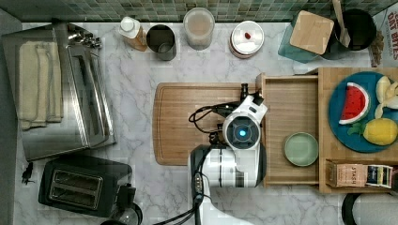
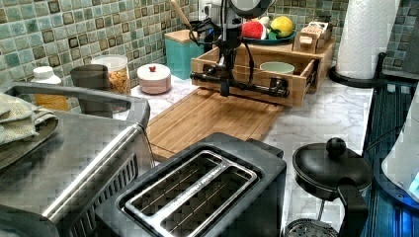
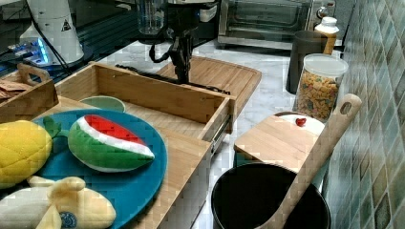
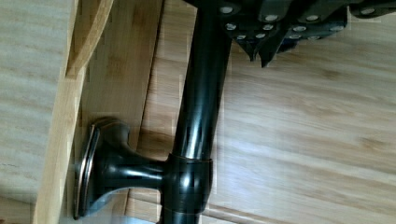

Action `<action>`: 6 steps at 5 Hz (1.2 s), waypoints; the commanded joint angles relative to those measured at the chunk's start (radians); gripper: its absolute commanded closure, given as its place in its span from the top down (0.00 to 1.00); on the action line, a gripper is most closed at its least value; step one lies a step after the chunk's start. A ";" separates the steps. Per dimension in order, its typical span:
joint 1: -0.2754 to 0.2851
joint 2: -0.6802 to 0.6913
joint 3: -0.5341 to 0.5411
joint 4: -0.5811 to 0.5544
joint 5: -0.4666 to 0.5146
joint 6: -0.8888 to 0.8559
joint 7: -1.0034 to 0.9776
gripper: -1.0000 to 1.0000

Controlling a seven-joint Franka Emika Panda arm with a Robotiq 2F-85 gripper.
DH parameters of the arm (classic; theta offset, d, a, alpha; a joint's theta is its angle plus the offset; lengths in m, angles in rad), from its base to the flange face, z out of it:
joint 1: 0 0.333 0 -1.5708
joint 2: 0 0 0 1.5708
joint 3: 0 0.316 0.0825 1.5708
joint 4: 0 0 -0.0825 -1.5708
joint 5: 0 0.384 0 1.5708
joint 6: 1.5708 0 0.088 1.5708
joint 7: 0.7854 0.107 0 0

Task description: Close the drawer.

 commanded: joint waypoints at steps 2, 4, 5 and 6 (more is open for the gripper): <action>-0.180 0.104 -0.314 0.242 0.145 -0.029 -0.448 0.00; -0.253 0.177 -0.326 0.385 0.112 -0.061 -0.479 0.00; -0.251 0.112 -0.323 0.314 0.127 -0.038 -0.481 0.00; -0.252 0.112 -0.322 0.314 0.127 -0.039 -0.481 0.00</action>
